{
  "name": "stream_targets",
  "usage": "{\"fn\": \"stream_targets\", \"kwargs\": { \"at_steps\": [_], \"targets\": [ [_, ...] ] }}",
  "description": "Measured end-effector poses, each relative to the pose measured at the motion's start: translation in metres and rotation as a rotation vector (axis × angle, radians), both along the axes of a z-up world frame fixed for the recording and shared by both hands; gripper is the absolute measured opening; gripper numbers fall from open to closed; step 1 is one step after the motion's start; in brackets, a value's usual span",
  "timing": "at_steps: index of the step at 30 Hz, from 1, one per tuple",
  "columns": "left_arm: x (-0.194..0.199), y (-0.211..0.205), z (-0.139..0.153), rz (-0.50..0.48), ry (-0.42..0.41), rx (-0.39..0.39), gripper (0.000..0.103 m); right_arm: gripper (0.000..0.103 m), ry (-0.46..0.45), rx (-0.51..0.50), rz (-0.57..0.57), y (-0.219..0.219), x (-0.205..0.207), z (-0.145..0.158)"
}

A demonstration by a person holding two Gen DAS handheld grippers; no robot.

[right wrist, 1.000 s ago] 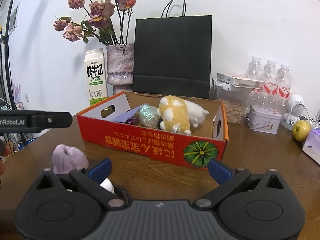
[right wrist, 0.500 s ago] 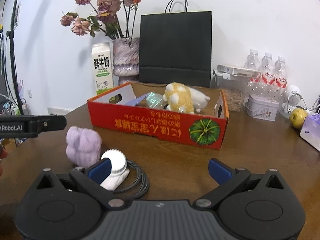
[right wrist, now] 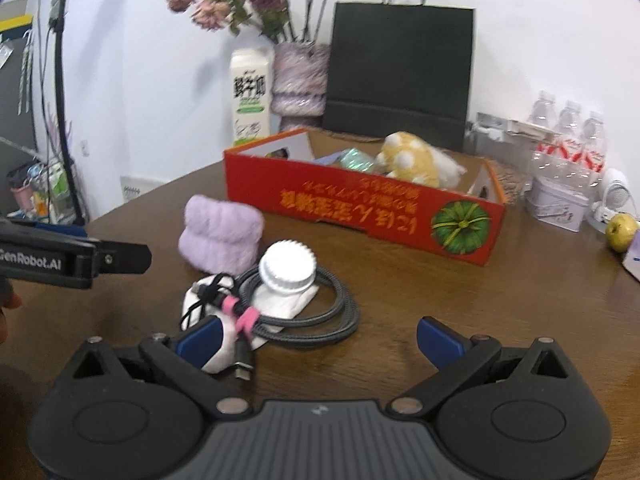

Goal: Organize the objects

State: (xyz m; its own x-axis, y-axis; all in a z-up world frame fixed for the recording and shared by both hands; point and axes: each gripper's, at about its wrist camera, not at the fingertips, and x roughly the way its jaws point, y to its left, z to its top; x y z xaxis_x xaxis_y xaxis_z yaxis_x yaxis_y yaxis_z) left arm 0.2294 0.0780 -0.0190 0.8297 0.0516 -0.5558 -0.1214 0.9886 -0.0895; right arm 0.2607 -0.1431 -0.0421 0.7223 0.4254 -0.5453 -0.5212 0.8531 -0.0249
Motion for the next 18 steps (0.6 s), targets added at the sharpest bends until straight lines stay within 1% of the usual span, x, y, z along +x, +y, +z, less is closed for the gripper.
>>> {"fn": "stream_targets", "kwargs": {
  "at_steps": [5, 9, 12, 18],
  "targets": [
    [0.0, 0.006, -0.002, 0.0, 0.018, -0.019, 0.103, 0.103, 0.058, -0.005, 0.026, 0.013, 0.018, -0.006],
    [0.002, 0.005, -0.005, -0.001, 0.044, -0.015, 0.103, 0.103, 0.096, -0.024, 0.056, 0.027, 0.038, -0.011],
    [0.002, 0.005, -0.007, -0.01, 0.05, -0.018, 0.103, 0.103, 0.124, 0.002, 0.079, 0.032, 0.049, -0.013],
    [0.001, 0.003, -0.007, -0.01, 0.049, -0.02, 0.103, 0.103, 0.148, 0.045, 0.114, 0.034, 0.063, -0.016]
  ]
}}
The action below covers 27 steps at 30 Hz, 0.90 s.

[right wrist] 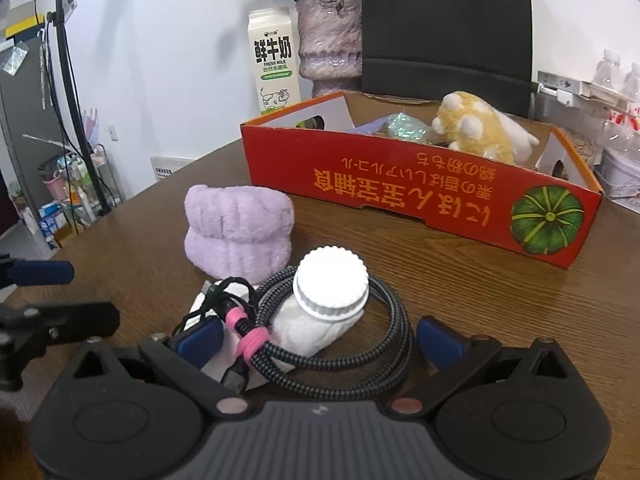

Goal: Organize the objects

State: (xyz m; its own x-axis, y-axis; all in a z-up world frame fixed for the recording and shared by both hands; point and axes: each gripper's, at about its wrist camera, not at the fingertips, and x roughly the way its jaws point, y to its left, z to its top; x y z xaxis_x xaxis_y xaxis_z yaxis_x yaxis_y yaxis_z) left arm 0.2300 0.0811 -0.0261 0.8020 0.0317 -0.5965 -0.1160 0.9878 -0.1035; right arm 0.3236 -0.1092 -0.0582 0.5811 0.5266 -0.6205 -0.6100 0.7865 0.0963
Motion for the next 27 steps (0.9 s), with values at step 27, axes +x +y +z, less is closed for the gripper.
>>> {"fn": "stream_targets", "kwargs": {
  "at_steps": [27],
  "targets": [
    [0.021, -0.038, -0.006, -0.06, 0.033, 0.058, 0.103, 0.093, -0.141, 0.126, -0.079, -0.072, -0.031, 0.033]
  ]
}}
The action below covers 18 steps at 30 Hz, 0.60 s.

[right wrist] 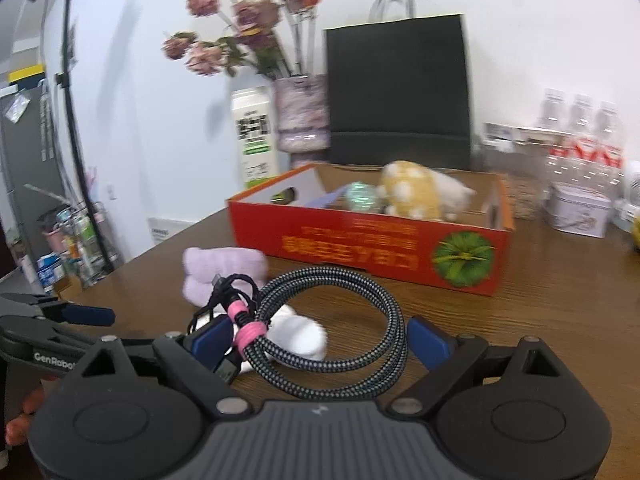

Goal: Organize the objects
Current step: 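Grasp the white cloth-wrapped bottle with the left gripper while the right holds the black cable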

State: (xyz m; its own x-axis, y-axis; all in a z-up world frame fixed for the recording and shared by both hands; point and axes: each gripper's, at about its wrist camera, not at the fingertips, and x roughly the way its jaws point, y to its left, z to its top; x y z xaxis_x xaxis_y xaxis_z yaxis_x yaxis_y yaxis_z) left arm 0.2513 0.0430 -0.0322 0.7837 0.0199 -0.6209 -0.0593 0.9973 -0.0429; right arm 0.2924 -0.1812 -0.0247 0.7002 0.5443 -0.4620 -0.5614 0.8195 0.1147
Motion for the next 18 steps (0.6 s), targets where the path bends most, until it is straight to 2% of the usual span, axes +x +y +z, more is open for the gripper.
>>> {"fn": "stream_targets", "kwargs": {
  "at_steps": [4, 8, 13, 16, 17, 18],
  "targets": [
    [0.016, -0.029, -0.002, -0.041, 0.024, 0.06, 0.103, 0.094, -0.005, -0.006, -0.042, -0.022, 0.002, -0.001],
    [0.031, -0.043, -0.006, -0.038, 0.036, 0.103, 0.103, 0.094, -0.004, -0.009, -0.062, -0.039, 0.004, -0.003],
    [0.049, -0.053, -0.014, -0.029, 0.057, 0.094, 0.103, 0.094, 0.007, 0.002, -0.077, -0.048, 0.005, -0.003],
    [0.049, -0.06, -0.018, -0.036, 0.031, 0.102, 0.103, 0.094, 0.0, 0.011, -0.067, -0.048, 0.002, -0.002],
    [0.048, -0.061, -0.018, -0.032, 0.023, 0.11, 0.102, 0.094, -0.002, 0.012, -0.063, -0.047, 0.001, -0.002],
    [0.046, -0.061, -0.018, -0.035, 0.017, 0.109, 0.093, 0.094, -0.003, 0.011, -0.06, -0.046, 0.001, -0.001]
  ]
}}
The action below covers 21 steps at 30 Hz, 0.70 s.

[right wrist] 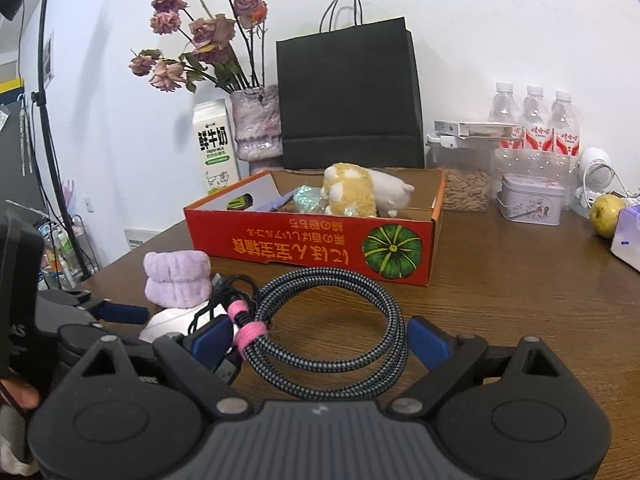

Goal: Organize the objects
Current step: 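Grasp the white cloth-wrapped bottle with the left gripper while the right holds the black cable, then carry the white bottle and black cable with both grippers over the box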

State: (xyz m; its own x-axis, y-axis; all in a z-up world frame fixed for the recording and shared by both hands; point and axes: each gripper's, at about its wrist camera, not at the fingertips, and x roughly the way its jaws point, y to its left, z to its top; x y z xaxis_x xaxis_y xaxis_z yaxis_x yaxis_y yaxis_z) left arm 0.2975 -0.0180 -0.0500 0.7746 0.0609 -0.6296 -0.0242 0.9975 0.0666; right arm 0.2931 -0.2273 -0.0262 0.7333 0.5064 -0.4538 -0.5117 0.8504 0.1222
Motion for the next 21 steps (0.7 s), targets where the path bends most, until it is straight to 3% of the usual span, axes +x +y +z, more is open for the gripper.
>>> {"fn": "stream_targets", "kwargs": {
  "at_steps": [2, 3, 13, 21],
  "targets": [
    [-0.005, 0.002, 0.002, -0.017, -0.015, -0.027, 0.077, 0.094, 0.001, -0.006, 0.003, 0.002, 0.0, 0.0],
    [-0.007, 0.003, 0.003, -0.019, -0.021, -0.033, 0.075, 0.094, 0.002, -0.01, 0.002, 0.003, -0.001, -0.001],
    [-0.052, 0.018, 0.011, -0.007, -0.047, -0.076, 0.07, 0.094, -0.004, -0.024, 0.007, 0.006, -0.005, -0.002],
    [-0.079, 0.03, 0.016, 0.058, -0.102, -0.095, 0.063, 0.094, -0.014, -0.041, 0.028, 0.013, -0.011, -0.002]
  ]
}}
